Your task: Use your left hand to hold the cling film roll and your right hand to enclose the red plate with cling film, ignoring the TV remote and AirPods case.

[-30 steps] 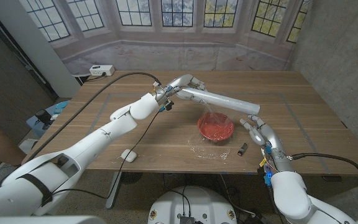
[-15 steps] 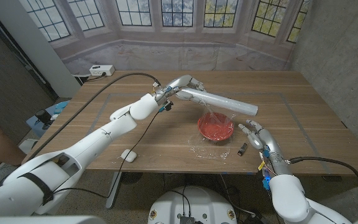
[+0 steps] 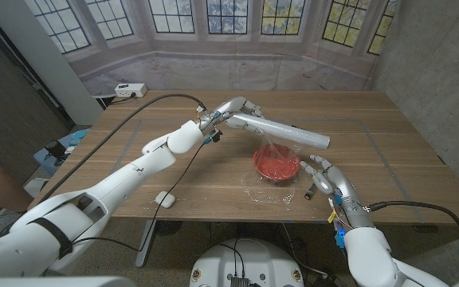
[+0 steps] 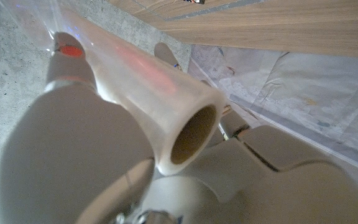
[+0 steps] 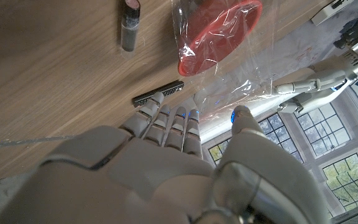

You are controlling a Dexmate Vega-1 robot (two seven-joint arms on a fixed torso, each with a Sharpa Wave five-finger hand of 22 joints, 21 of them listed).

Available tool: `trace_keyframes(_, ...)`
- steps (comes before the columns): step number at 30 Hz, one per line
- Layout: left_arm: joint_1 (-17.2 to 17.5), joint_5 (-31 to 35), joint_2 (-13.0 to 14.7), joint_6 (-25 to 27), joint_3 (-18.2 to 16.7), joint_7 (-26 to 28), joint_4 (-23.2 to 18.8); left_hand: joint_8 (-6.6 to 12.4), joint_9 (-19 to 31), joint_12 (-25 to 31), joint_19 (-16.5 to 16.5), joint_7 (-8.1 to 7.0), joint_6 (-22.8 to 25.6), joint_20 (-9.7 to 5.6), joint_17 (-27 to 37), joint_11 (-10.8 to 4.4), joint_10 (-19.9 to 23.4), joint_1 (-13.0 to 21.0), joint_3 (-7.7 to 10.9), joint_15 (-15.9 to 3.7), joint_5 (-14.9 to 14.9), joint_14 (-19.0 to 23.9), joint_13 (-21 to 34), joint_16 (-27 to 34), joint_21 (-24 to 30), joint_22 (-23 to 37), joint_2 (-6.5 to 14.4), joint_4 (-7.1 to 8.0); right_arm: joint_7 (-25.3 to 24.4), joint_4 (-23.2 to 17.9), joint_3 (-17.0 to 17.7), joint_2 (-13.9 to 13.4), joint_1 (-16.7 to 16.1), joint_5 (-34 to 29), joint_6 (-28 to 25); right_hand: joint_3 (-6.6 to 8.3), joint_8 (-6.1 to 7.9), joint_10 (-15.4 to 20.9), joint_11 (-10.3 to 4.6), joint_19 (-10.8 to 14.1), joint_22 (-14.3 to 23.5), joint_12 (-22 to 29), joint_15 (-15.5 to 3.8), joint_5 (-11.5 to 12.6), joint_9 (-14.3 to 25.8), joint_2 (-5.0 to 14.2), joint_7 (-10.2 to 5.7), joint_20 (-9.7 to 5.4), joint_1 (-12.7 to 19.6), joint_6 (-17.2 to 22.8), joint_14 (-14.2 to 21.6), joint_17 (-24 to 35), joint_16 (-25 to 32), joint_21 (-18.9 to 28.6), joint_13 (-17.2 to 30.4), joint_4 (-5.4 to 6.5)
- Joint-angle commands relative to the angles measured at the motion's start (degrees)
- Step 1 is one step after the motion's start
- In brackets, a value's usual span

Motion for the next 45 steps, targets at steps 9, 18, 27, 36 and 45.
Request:
trace_keyframes(9,-2.9,3.5,-2.6,-4.8,1.7,4.4,7.7,0.36,0.2,0.0,0.0,-0.22,0.2,-0.51,0.1,-0.01,0.0,18.5,-0.33,-0.04,0.1,-0.1,0.1,-0.3,0.1,0.2,18.7,0.01,0.7,-3.0,-7.0,-3.3,3.0,-5.9,-7.0,0.38,0.26,0.6,0.19,1.1,0.0,0.0,-2.92,0.3,0.2,0.10,0.23,-2.54,0.8,0.4,1.1,0.1,0.2,0.3,0.2,-0.05)
trace_keyframes(18,-4.6,4.8,-4.0,-7.4,2.7,7.0,12.1,0.43,0.1,0.0,0.0,-0.34,0.4,-0.53,0.0,-0.01,0.1,18.5,-0.34,-0.04,0.1,0.0,0.2,-0.3,0.1,0.2,18.7,0.00,1.8,-3.5,-15.5,-4.7,8.6,-12.6,-15.9,0.40,0.26,0.8,0.42,1.9,0.0,0.0,-2.94,0.3,0.2,0.08,0.35,-2.73,0.9,0.5,1.7,0.1,0.4,0.5,0.2,-0.08)
trace_keyframes(27,-6.2,5.1,-4.9,-9.8,3.7,8.2,15.8,0.42,0.1,0.1,0.0,-0.25,0.3,-0.57,0.0,-0.03,0.2,18.5,-0.37,-0.05,0.1,-0.1,0.3,-0.3,0.1,0.2,18.7,0.01,1.8,-2.4,-24.9,-3.9,13.8,-20.3,-23.8,0.46,0.43,1.3,0.58,2.9,0.0,0.2,-2.81,0.3,0.2,0.08,0.50,-2.53,1.0,1.1,2.6,0.1,0.7,0.7,0.2,-0.15)
trace_keyframes(36,-7.8,5.1,-5.5,-12.0,4.5,8.7,19.2,0.44,0.1,0.1,0.0,-0.27,0.3,-0.60,0.0,-0.04,0.2,18.4,-0.41,-0.05,0.1,-0.1,0.4,-0.3,0.1,0.2,18.7,0.04,3.8,-0.5,-32.5,-3.2,18.5,-26.3,-30.3,0.53,0.70,2.3,0.59,4.2,0.0,0.4,-2.97,0.3,0.2,0.07,0.57,-2.52,1.2,2.1,3.7,0.1,1.0,1.0,0.2,-0.25)
trace_keyframes(45,-9.7,5.5,-6.4,-14.3,5.4,9.5,22.8,0.49,0.1,0.0,0.0,-0.31,0.4,-0.61,0.0,-0.06,0.1,18.4,-0.42,-0.05,0.1,-0.1,0.3,-0.4,0.1,0.2,18.7,0.03,4.4,2.5,-37.9,-2.1,21.2,-31.2,-33.3,0.91,0.81,2.9,0.23,5.3,0.0,0.5,-3.28,0.3,0.2,0.49,0.48,-2.67,1.8,2.7,4.8,0.1,1.3,1.1,0.2,-0.40)
